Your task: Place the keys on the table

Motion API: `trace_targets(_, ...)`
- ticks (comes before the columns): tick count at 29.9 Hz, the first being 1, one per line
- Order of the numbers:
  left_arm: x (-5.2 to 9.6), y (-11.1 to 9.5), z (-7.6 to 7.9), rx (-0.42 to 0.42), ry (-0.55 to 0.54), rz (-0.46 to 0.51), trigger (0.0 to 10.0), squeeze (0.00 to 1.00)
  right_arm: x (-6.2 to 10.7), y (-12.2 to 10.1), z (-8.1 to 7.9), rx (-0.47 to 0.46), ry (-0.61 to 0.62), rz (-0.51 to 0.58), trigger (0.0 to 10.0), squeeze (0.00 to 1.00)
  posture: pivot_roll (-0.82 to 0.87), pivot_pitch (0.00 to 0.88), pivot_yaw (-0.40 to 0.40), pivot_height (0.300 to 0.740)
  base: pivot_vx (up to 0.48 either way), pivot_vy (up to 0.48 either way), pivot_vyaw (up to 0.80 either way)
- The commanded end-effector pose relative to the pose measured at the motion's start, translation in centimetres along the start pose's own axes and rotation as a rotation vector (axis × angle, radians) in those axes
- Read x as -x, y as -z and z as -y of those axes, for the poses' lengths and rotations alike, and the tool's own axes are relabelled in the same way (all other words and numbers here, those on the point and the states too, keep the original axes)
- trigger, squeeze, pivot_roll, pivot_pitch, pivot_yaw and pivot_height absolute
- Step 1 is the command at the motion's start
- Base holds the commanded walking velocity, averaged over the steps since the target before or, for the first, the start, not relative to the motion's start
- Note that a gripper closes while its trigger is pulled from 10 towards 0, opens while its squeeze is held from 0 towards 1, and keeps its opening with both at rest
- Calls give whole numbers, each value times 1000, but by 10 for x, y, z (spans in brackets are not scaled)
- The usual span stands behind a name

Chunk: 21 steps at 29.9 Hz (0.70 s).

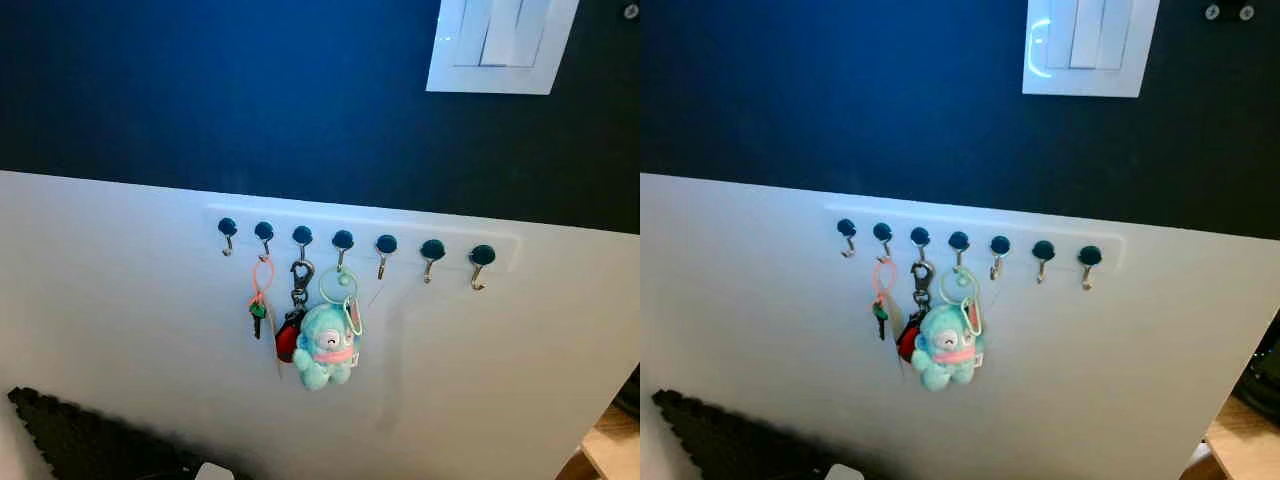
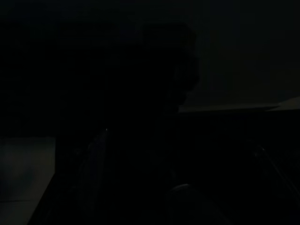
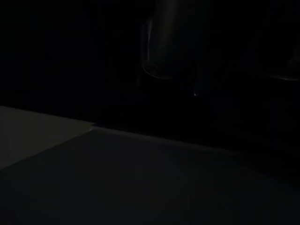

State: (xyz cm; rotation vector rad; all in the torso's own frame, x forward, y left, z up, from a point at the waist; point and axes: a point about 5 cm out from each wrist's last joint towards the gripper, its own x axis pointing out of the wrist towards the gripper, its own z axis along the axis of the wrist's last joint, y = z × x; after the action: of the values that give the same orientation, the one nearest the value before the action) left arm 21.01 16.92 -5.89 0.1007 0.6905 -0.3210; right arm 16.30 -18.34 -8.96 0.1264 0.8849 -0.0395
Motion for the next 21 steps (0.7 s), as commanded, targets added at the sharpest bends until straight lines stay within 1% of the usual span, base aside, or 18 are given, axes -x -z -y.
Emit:
trace_targets(1, 1, 2, -3, 1, -4, -17, 10000, 0, 1, 3, 0, -36, 9, 1, 10000, 0, 85, 0, 30, 740, 0, 0, 0)
trace_targets(3, 0, 2, -3, 18, -15, -23, 10000, 0, 1, 4, 2, -73, 21, 3, 10000, 0, 85, 0, 30, 740, 0, 0, 0)
trace_targets(6, 0, 1, -4, 37, -27, -18, 10000, 0, 2, 4, 3, -96, 31, 7, 10000, 0, 83, 0, 32, 740, 0, 0, 0)
trace_targets(12, -1, -2, -5, 53, -36, -14, 10000, 0, 2, 4, 6, -103, 39, 2, 10000, 0, 79, 0, 32, 740, 0, 0, 0)
trace_targets(19, -2, -1, -2, 54, -31, -16, 10000, 0, 2, 5, 5, -71, 21, -2, 10000, 0, 76, 0, 32, 740, 0, 0, -759)
trace_targets(21, -1, 1, -3, 55, -32, -16, 10000, 0, 2, 5, 4, -68, 18, 1, 10000, 0, 74, 0, 31, 740, 0, 0, 0)
